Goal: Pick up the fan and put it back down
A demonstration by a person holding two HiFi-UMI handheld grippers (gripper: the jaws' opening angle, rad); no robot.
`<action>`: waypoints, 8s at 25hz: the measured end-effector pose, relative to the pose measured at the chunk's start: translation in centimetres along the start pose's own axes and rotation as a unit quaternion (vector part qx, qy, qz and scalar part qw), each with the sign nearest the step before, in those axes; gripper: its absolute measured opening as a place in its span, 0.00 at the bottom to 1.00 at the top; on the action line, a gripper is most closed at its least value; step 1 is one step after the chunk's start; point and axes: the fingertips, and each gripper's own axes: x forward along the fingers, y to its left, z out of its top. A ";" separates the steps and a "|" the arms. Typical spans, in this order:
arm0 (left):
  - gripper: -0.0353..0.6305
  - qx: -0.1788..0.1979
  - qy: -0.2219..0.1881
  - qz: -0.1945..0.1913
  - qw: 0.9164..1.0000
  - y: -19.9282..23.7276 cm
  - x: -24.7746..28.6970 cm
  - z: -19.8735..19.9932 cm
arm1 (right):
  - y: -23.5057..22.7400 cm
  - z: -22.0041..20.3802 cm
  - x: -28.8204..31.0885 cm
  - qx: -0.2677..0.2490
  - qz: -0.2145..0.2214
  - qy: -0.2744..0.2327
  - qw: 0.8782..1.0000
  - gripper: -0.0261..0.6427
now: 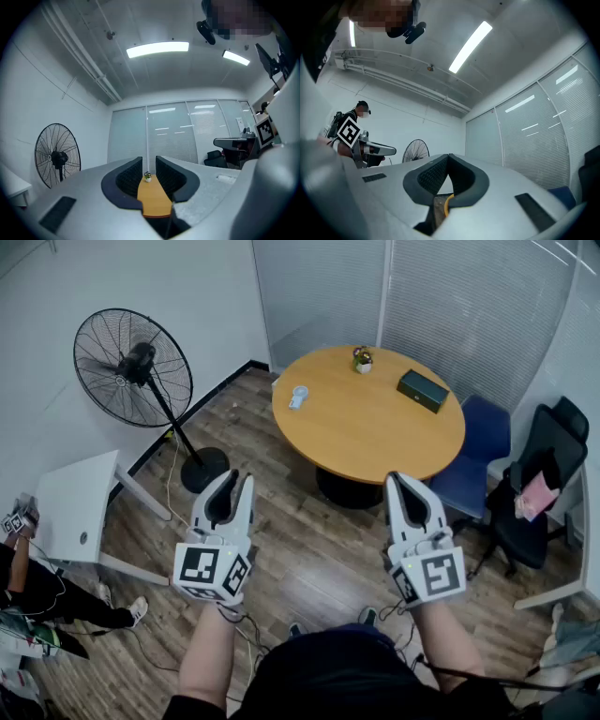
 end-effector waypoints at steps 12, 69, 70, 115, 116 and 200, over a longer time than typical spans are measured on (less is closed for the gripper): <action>0.18 -0.015 -0.012 -0.017 1.000 5.1 -3.6 -0.5 | 6.1 -0.6 1.5 0.008 -0.013 0.008 1.000 0.05; 0.42 -0.060 0.083 -0.059 0.993 20.2 39.7 -17.0 | -15.2 -22.1 36.8 0.094 -0.074 0.097 0.988 0.20; 0.42 -0.062 0.084 -0.067 0.992 21.1 41.1 -17.5 | -15.4 -22.2 37.9 0.089 -0.082 0.097 0.988 0.20; 0.43 -0.107 0.448 -0.103 0.882 24.3 66.2 -56.1 | -30.5 -32.3 40.2 0.090 -0.307 0.195 0.927 0.16; 0.44 -0.112 0.456 -0.099 0.877 24.2 66.4 -56.8 | -30.8 -32.4 39.9 0.091 -0.310 0.196 0.926 0.16; 0.38 -0.116 0.235 -0.362 0.895 3.6 59.6 -29.7 | -32.0 -27.7 30.6 0.108 -0.335 0.134 0.926 0.13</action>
